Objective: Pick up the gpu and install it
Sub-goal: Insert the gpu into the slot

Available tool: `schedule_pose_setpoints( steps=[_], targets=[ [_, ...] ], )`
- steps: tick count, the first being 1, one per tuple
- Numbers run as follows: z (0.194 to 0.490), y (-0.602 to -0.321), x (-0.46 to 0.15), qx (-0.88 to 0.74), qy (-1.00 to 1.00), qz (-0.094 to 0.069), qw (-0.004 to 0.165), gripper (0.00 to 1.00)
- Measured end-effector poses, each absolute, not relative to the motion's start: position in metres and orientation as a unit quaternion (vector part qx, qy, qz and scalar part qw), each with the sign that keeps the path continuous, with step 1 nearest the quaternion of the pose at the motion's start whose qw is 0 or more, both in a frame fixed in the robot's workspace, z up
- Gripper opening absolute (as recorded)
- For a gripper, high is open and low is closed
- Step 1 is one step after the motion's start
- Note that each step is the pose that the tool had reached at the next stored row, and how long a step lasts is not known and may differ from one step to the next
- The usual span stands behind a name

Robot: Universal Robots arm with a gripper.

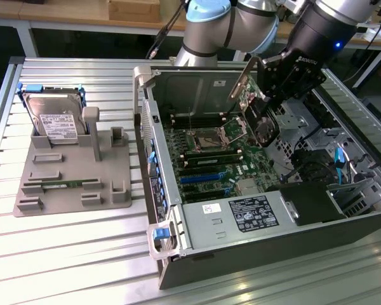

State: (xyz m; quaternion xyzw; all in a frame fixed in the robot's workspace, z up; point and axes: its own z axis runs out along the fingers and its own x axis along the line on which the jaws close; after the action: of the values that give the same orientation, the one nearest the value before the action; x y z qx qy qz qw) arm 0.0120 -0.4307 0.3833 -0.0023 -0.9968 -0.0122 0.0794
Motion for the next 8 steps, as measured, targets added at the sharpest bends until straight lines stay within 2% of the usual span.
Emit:
schedule_pose_setpoints(
  steps=[8],
  targets=[
    [0.3828, -0.4307, 0.0122, 0.174, -0.982, 0.002, 0.080, 0.26]
  ],
)
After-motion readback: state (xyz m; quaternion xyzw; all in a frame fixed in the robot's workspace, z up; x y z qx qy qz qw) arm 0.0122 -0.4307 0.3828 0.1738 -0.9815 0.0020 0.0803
